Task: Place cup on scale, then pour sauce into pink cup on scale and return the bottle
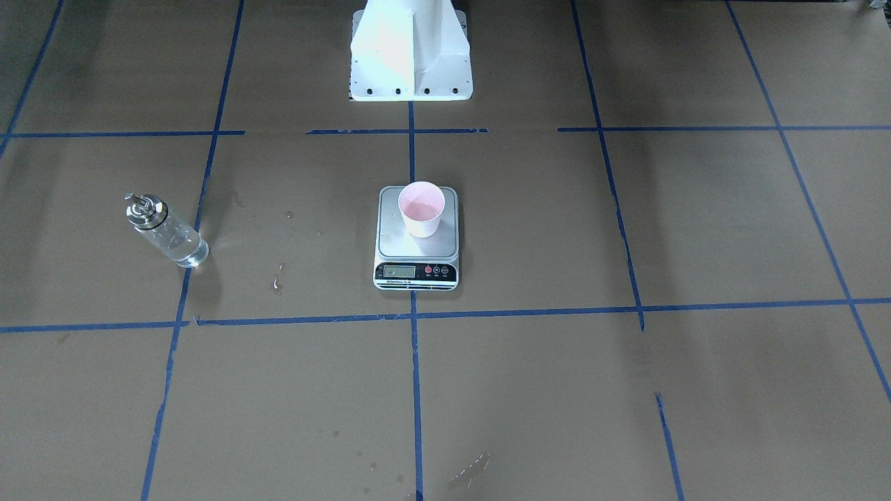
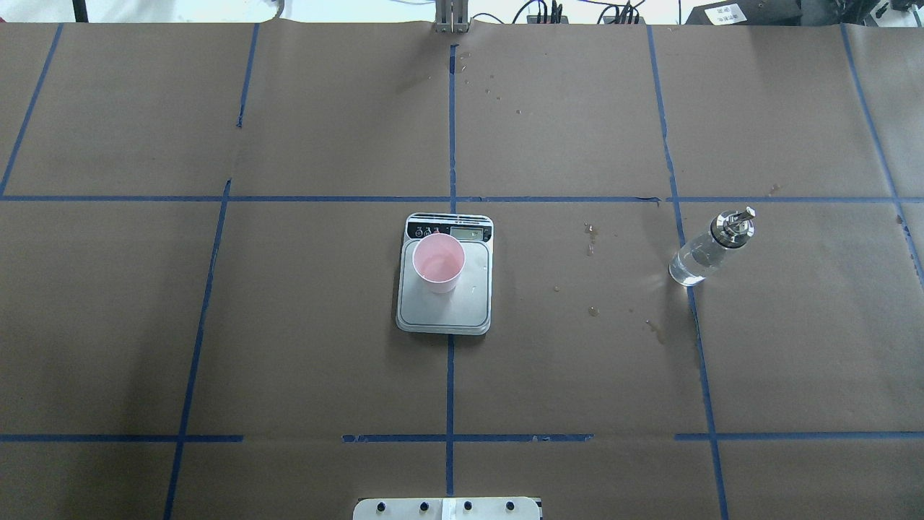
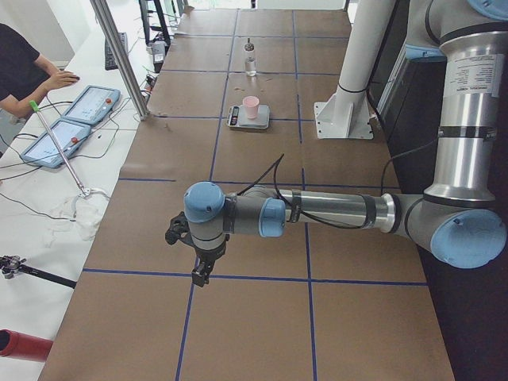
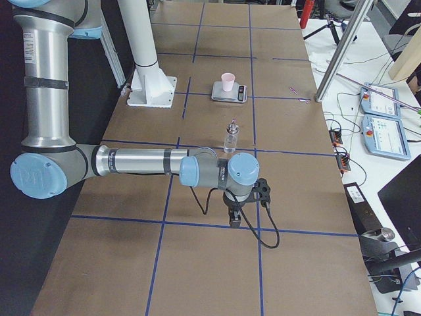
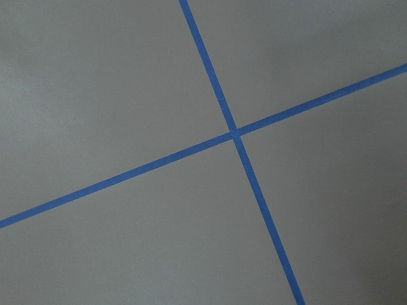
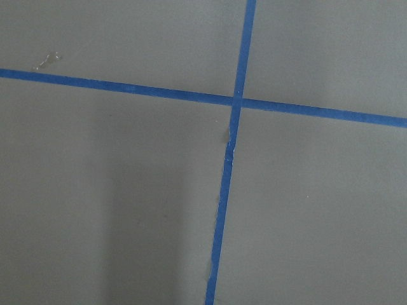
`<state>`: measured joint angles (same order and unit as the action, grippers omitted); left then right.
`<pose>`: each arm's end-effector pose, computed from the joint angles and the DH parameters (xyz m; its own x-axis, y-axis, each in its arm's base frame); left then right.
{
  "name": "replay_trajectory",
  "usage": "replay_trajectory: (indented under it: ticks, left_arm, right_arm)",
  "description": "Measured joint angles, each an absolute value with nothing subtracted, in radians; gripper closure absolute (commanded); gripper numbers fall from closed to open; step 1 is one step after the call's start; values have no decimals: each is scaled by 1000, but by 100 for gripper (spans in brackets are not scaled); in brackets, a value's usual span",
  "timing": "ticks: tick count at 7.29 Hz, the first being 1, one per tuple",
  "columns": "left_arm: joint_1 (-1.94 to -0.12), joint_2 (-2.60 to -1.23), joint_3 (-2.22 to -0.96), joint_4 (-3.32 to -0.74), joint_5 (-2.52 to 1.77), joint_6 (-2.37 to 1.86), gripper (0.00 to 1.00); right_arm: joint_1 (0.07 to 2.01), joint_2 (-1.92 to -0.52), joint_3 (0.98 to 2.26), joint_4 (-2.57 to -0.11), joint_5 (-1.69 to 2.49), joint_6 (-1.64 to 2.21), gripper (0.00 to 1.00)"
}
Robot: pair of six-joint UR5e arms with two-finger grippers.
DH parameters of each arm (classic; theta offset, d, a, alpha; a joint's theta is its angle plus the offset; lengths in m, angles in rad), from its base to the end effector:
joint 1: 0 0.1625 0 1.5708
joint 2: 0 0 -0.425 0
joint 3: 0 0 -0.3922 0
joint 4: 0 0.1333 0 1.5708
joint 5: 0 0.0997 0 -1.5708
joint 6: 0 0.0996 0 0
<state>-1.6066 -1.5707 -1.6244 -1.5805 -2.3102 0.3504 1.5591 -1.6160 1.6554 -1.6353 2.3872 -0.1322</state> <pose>-0.0839 -0.4931 0.6337 0.7072 0.3575 -0.6100 -0.2204 0.9312 0.2902 0.0552 -0.4713 0.6423 0.6775 -0.1216 0.7254 0.1019 0.9922 0.0711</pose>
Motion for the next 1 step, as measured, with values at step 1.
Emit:
replay_trajectory:
  ticks: [1]
  left_arm:
    - [-1606, -1570, -1624, -1581, -2310, 351, 0]
  right_arm:
    - [1559, -1616, 1656, -1635, 2388, -132, 0]
